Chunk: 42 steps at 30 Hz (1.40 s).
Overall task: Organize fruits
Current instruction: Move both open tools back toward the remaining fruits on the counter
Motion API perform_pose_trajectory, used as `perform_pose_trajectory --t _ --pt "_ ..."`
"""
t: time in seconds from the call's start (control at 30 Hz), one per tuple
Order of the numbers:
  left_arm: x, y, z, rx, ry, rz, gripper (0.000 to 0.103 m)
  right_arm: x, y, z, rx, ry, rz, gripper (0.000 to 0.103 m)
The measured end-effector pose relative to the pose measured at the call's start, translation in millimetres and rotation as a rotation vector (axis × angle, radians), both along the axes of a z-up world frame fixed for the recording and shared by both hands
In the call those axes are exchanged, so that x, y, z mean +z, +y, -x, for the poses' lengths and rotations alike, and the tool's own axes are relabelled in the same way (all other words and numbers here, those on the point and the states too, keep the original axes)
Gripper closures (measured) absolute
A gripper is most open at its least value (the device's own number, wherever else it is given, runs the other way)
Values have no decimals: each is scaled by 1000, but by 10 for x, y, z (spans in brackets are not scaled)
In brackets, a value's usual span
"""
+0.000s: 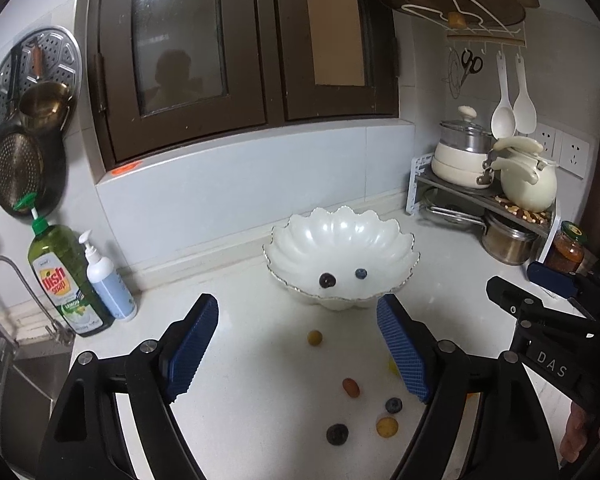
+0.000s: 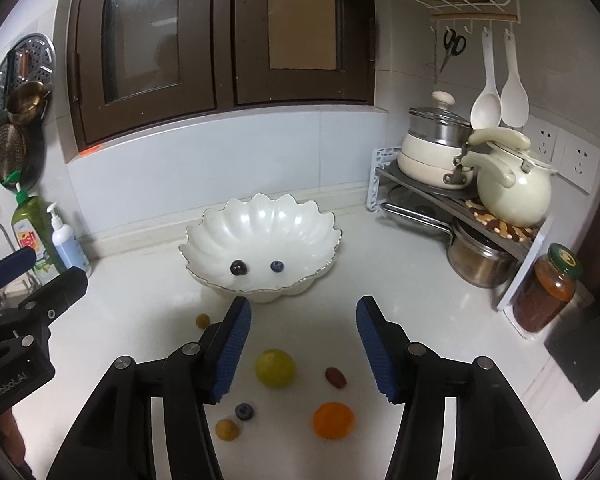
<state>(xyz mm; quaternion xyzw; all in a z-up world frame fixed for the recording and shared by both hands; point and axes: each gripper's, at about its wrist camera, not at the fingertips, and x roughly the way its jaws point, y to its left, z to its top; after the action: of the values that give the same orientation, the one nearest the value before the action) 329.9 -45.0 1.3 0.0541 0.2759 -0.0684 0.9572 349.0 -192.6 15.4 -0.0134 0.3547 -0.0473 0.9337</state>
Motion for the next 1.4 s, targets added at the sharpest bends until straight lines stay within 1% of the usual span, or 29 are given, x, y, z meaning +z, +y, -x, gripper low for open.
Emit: perform_pose_trajectory --t 0.3,0.57,0.83,0.97,1.2,1.33,1.4 --pt "-195 43 108 1 52 7 21 -153 6 137 -6 39 0 47" --pt "-397 82 166 -5 111 44 21 -256 1 216 -18 55 14 47" --pt "-630 70 219 9 144 19 22 -444 -8 287 -28 83 48 47" --pt "-756 78 232 9 178 26 22 -542 -41 299 -39 115 31 47" --pt "-924 52 270 12 217 17 23 -712 -56 340 -34 160 19 47" --pt "-1032 18 273 1 252 24 24 -819 -92 354 -44 188 10 47" --pt "-1081 -10 259 3 265 17 27 -872 -117 349 -45 203 3 47"
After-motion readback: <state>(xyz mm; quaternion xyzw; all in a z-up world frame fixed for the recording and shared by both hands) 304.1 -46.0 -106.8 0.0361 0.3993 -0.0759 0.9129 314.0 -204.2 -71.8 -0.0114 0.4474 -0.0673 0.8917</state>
